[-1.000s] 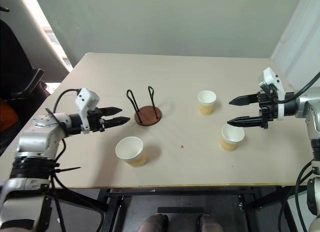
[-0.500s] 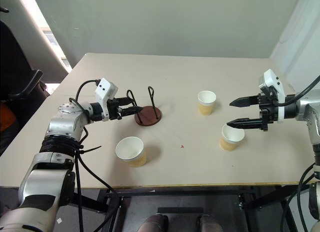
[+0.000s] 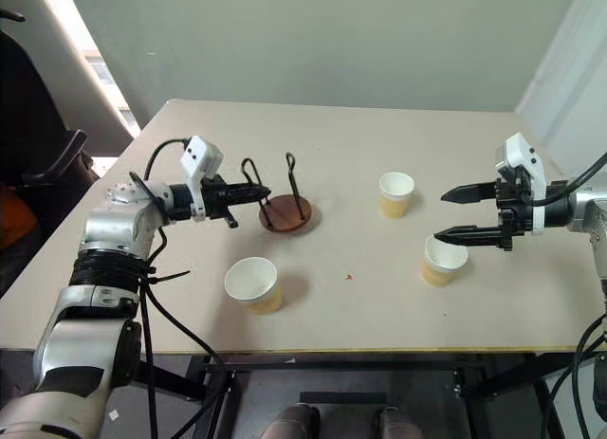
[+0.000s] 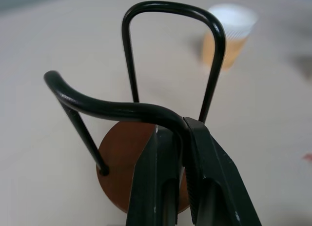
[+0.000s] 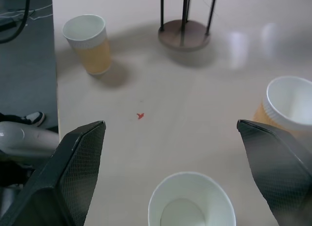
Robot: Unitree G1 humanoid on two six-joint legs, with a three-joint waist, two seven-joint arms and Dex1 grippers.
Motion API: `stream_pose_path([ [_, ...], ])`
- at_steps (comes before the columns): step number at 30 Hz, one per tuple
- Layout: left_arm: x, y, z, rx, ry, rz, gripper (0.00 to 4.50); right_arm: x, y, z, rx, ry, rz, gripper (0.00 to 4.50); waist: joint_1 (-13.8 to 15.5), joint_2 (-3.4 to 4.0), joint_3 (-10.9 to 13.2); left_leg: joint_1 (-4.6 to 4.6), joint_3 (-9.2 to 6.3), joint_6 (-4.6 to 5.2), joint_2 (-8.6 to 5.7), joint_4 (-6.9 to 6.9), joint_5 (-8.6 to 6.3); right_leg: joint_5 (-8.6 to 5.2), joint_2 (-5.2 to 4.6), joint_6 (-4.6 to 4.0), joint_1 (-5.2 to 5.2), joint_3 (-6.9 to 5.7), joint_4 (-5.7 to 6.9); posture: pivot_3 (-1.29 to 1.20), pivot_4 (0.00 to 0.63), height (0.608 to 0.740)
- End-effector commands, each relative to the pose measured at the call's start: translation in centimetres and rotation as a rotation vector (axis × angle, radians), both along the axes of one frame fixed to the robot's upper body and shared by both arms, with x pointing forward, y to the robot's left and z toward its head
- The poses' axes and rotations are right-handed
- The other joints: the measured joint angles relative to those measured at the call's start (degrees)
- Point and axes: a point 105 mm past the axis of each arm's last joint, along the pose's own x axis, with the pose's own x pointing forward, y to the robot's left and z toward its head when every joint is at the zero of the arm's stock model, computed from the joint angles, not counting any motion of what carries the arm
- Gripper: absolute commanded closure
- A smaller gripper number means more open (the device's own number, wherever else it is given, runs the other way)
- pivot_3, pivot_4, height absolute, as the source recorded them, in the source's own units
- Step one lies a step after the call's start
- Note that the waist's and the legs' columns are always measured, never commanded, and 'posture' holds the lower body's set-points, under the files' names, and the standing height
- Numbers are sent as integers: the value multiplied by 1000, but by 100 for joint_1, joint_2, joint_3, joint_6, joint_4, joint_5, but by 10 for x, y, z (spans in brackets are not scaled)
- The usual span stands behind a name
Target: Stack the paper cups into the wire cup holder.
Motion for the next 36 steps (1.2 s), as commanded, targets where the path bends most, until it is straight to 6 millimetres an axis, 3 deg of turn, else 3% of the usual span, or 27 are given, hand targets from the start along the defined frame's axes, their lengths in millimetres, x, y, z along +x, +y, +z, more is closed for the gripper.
stream_pose_path([
  [1,-21,-26,29,13,-72,-107,4466,-3,2,13,-10,-60,16,0,0,0,0,0,1,3,-2,1,-2,-1,-1,4,2,2,-2,0,150,740],
  [5,-45,-61,47,-45,-99,-191,4466,-7,4,8,-41,-46,45,0,-6,0,0,5,10,7,-1,3,-4,-3,-3,8,5,7,-3,0,150,740],
  [9,-76,-90,18,43,-62,-257,4466,-17,6,-11,-115,2,81,0,-9,1,0,12,17,2,0,5,-2,-7,-5,14,15,7,-4,0,150,740],
  [14,-91,-110,-1,60,-46,-267,4466,-25,11,-23,-143,35,112,0,-17,0,0,35,25,9,1,8,-7,-17,-7,22,35,10,2,0,150,740],
  [20,-103,-117,-30,140,-20,-299,4466,-32,18,-32,-161,60,145,0,-24,0,0,111,26,19,0,3,-15,-72,-6,-34,114,16,-14,0,150,740],
  [34,-95,-113,-72,210,46,-243,4466,-29,16,-29,-160,48,116,0,-4,0,1,95,25,20,-4,2,-36,-80,-5,-17,113,28,-42,0,150,740],
  [36,-94,-112,-74,204,61,-239,3892,-29,16,-29,-161,46,113,0,-5,0,1,96,25,19,-4,2,-39,-81,-5,-17,113,28,-43,0,150,740],
])
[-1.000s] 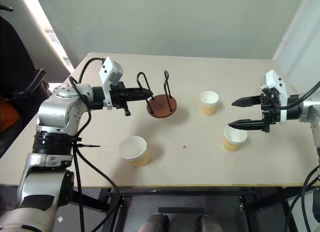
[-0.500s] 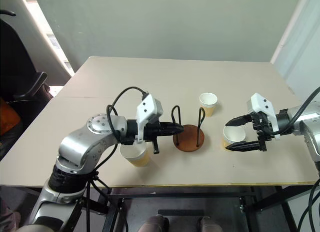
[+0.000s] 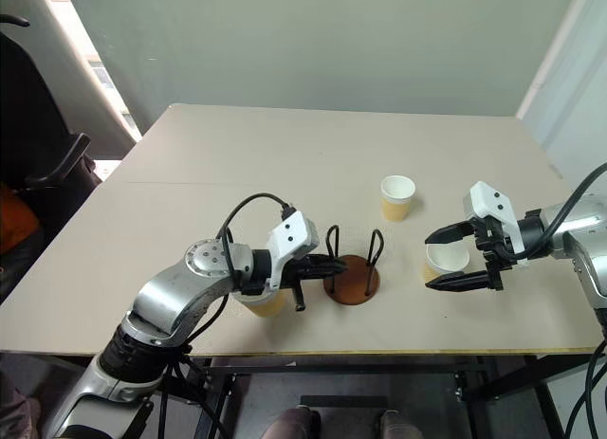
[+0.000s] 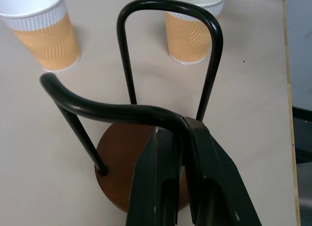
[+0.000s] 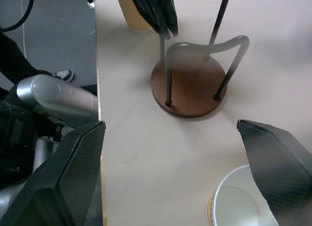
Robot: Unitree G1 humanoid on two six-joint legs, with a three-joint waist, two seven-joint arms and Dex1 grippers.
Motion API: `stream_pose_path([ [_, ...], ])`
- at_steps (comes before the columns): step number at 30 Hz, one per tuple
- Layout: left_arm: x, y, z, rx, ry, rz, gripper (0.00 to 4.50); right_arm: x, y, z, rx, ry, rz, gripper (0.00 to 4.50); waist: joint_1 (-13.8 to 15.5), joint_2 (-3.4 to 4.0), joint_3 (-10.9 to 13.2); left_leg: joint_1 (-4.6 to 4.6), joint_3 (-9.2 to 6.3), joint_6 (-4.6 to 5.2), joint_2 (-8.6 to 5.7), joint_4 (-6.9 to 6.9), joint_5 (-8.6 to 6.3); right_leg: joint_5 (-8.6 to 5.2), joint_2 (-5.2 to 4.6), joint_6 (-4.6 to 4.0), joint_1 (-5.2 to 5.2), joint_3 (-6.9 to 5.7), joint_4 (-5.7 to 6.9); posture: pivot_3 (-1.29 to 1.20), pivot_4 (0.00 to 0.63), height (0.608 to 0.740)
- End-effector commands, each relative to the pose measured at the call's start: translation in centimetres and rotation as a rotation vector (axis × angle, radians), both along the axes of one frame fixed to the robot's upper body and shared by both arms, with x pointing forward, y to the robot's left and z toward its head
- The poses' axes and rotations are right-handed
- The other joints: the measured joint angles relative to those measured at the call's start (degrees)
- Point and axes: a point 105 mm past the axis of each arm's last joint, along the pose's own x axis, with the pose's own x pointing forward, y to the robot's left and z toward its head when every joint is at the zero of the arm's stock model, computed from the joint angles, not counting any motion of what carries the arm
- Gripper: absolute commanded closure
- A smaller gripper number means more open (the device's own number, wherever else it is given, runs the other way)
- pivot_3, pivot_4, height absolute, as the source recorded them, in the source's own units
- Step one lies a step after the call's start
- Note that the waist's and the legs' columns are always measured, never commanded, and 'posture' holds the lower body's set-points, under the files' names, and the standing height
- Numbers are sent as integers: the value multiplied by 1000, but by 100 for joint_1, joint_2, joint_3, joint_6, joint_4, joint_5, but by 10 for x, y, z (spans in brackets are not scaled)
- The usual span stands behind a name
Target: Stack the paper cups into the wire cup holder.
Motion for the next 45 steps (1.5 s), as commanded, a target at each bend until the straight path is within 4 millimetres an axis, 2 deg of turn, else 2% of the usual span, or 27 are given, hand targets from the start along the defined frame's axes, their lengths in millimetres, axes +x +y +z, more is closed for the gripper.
stream_pose_path([
  [1,3,1,-4,12,-5,11,3693,0,0,10,-2,-44,-6,0,0,0,0,0,0,0,0,-1,0,0,0,0,0,0,0,0,150,740],
  [8,6,8,0,45,-26,8,1342,3,1,10,-2,-49,-10,0,-2,0,0,0,0,0,0,-1,0,0,1,0,0,2,0,0,150,740],
  [15,7,21,26,12,-65,-13,1342,5,-4,6,-46,-47,-16,0,0,0,0,-2,-1,1,0,-5,-2,-2,2,1,0,3,-9,0,150,740],
  [18,1,32,35,54,-86,-48,1342,11,-16,3,-119,-68,-64,0,-4,0,0,-3,-1,1,0,-5,-8,-1,2,1,-1,5,-14,0,150,740],
  [20,-3,44,42,84,-100,-56,1342,16,-31,-6,-237,-80,-98,0,-4,1,1,-3,-1,3,1,-6,-17,-2,2,1,-4,5,-14,0,150,740],
  [22,-7,53,47,101,-106,-62,1342,16,-37,-12,-299,-78,-97,0,-4,1,1,-4,-3,7,1,-6,-24,-1,2,1,-6,5,-13,0,150,740],
  [30,-15,88,68,150,-167,-51,1342,24,-29,-24,-312,-80,-74,0,-38,2,1,-1,-3,11,6,-7,-51,-3,3,-2,-13,5,-12,0,150,740],
  [34,-31,94,78,138,-158,-86,1342,26,-23,-30,-324,-73,-51,0,-40,5,2,-2,-3,10,7,-9,-59,-13,2,-18,-17,5,-10,0,150,740],
  [36,-35,95,81,130,-160,-85,1342,29,-23,-41,-369,-73,-51,0,-34,4,2,-2,-4,10,8,-10,-63,-15,2,-21,-17,4,-11,0,150,740],
  [37,-36,95,82,124,-160,-79,1296,31,-23,-46,-385,-77,-54,388,-33,4,2,-2,-4,9,8,-10,-65,-16,2,-23,-17,4,-10,0,150,740],
  [40,-37,95,81,120,-156,-64,1296,39,-21,-51,-423,-119,-64,1186,-39,5,3,-1,-4,9,8,-9,-66,-15,0,-24,-17,4,-9,0,150,740],
  [45,-37,99,83,119,-160,-43,1296,38,-15,-37,-374,-137,-22,3038,-45,7,4,-1,-3,2,9,-9,-70,-22,-1,-36,-32,4,17,0,150,740],
])
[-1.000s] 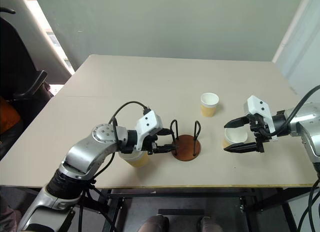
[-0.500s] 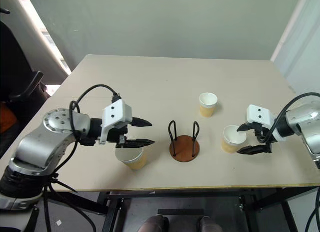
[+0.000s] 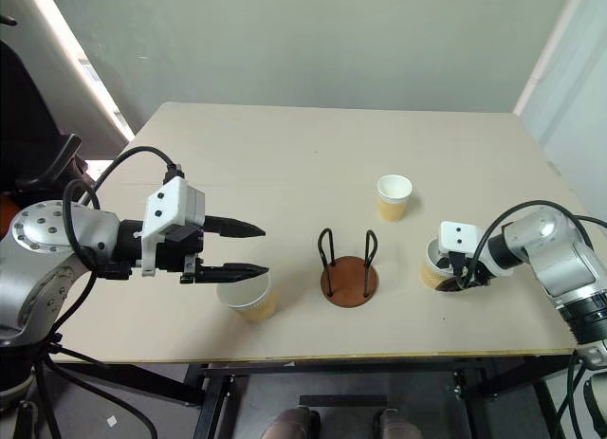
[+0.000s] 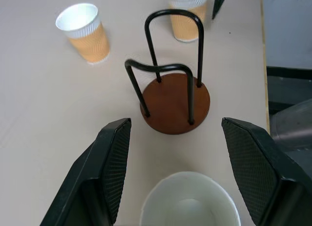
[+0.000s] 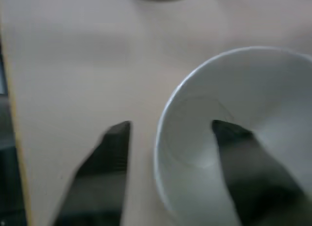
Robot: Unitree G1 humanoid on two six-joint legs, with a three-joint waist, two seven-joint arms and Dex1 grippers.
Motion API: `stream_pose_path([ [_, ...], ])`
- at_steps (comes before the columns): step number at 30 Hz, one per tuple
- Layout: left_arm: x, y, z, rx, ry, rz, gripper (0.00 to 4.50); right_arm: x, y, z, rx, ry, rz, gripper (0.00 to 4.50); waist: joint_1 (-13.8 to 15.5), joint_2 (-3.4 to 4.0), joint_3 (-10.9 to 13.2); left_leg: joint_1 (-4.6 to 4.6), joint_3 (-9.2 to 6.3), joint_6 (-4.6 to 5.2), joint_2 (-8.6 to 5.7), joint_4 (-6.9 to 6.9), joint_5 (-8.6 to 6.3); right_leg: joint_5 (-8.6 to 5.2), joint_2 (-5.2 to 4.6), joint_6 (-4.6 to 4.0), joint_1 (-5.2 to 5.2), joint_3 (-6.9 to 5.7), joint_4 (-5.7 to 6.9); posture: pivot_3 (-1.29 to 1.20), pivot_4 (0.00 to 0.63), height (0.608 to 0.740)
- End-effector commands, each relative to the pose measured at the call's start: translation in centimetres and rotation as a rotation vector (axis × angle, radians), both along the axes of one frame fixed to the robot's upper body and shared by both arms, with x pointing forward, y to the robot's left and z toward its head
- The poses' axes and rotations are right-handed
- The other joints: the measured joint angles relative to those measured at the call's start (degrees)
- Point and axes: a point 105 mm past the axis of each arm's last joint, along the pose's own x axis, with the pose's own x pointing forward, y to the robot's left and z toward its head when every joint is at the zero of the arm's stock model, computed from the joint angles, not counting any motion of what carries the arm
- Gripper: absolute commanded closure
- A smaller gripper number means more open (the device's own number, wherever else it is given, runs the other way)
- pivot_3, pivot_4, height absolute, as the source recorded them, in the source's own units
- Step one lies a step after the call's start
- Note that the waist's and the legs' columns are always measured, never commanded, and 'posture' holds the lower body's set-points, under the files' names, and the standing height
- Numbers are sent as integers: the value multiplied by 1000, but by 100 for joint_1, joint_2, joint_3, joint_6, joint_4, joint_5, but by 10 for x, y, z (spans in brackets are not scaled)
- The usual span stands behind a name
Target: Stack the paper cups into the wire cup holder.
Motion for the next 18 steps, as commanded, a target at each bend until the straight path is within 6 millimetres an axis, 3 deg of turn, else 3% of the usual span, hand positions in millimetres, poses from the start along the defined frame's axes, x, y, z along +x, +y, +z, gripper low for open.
stream_pose_path([
  [1,-2,4,13,1,-59,16,1296,2,3,28,37,-73,36,3388,-3,0,0,0,0,-1,0,0,0,-2,0,-3,-1,0,4,0,150,740],
  [4,-1,9,15,-2,-64,34,1296,-2,6,48,80,-92,66,4482,-3,0,0,1,0,-5,2,-1,-2,-8,2,-12,-5,0,13,0,150,740],
  [7,1,16,12,7,-59,64,1296,-14,17,88,188,-126,140,4482,-13,3,2,-1,1,-9,1,-2,-5,-11,2,-14,-10,1,16,0,150,740],
  [11,2,18,7,9,-50,67,1296,-37,51,166,482,-192,281,4482,-43,3,2,-4,1,-17,2,-6,-5,-31,6,-25,-21,2,31,0,150,740],
  [13,4,17,4,7,-46,66,1296,-47,68,187,539,-225,367,4482,-55,1,1,-4,1,-23,2,-12,-3,-43,8,-34,-30,2,40,0,150,740],
  [15,5,16,2,6,-44,64,1296,-50,85,183,523,-215,422,4482,-66,-14,-9,3,-2,-27,10,-24,-3,-54,16,-50,-28,0,41,0,150,740],
  [18,6,13,1,6,-42,51,1296,-42,102,161,477,-187,443,4482,-65,-20,-12,10,-15,-40,20,-28,-9,-64,21,-66,-23,-15,46,0,150,740],
])
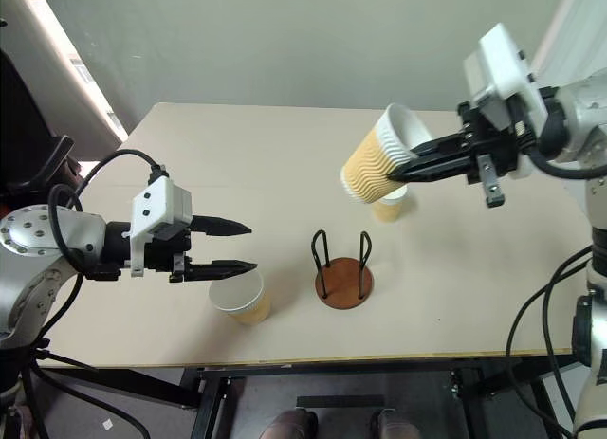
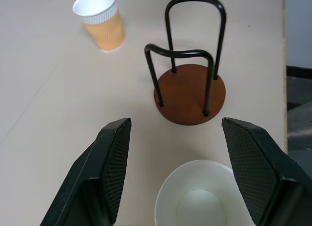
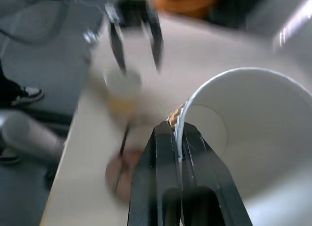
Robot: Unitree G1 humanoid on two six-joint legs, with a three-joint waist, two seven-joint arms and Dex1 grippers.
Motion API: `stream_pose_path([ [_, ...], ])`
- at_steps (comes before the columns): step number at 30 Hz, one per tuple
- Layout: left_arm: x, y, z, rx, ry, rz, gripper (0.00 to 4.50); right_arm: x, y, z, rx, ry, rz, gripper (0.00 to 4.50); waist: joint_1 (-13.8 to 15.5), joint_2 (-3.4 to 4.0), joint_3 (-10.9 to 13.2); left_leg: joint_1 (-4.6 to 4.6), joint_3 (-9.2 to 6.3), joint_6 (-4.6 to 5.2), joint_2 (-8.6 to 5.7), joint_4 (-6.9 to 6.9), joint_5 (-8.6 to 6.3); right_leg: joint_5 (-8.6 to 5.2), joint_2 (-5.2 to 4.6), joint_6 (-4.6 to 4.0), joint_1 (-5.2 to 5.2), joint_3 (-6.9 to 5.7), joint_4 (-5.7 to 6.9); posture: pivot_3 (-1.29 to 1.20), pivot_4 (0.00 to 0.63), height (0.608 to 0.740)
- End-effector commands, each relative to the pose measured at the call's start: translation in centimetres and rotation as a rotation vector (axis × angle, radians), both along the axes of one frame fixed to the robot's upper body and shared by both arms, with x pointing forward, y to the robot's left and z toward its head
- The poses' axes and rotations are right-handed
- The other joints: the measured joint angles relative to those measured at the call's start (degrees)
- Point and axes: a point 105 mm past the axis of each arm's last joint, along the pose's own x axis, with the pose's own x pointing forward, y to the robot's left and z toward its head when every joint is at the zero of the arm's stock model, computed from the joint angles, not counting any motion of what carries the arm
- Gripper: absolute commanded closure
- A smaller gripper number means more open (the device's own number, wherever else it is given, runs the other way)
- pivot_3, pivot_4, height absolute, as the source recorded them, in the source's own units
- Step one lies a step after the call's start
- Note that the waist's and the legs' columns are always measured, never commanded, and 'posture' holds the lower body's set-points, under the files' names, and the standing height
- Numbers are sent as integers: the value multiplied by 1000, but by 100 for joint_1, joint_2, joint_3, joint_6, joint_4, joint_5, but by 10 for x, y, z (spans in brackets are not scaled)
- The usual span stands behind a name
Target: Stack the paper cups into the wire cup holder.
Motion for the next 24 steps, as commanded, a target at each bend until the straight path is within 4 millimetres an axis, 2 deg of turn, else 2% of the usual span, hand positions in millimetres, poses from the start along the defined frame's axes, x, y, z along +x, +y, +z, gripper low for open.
stream_pose_path([
  [1,0,-3,7,5,-42,-19,1296,11,15,-29,-73,16,2,4482,1,3,2,-3,-1,-2,0,0,1,0,0,0,-4,0,3,0,150,740],
  [4,-1,-3,7,6,-41,-17,1296,19,21,-45,-122,2,-3,4482,7,14,9,-8,-3,-3,1,0,1,2,-1,2,-12,-4,10,0,150,740],
  [18,-6,1,7,6,-39,27,1296,24,32,-69,-211,-10,39,4482,3,17,10,-14,-4,-27,27,-4,-15,7,17,6,-22,-14,15,0,150,740],
  [21,-5,0,12,-13,-51,27,1296,23,33,-72,-224,-6,51,3832,2,17,10,-12,-4,-28,30,-4,-15,7,21,2,-21,-14,18,0,150,740],
  [24,-5,-1,16,-35,-60,22,1296,22,33,-73,-229,-6,58,2852,2,17,10,-11,-4,-28,31,-3,-15,7,22,2,-21,-14,19,0,150,740],
])
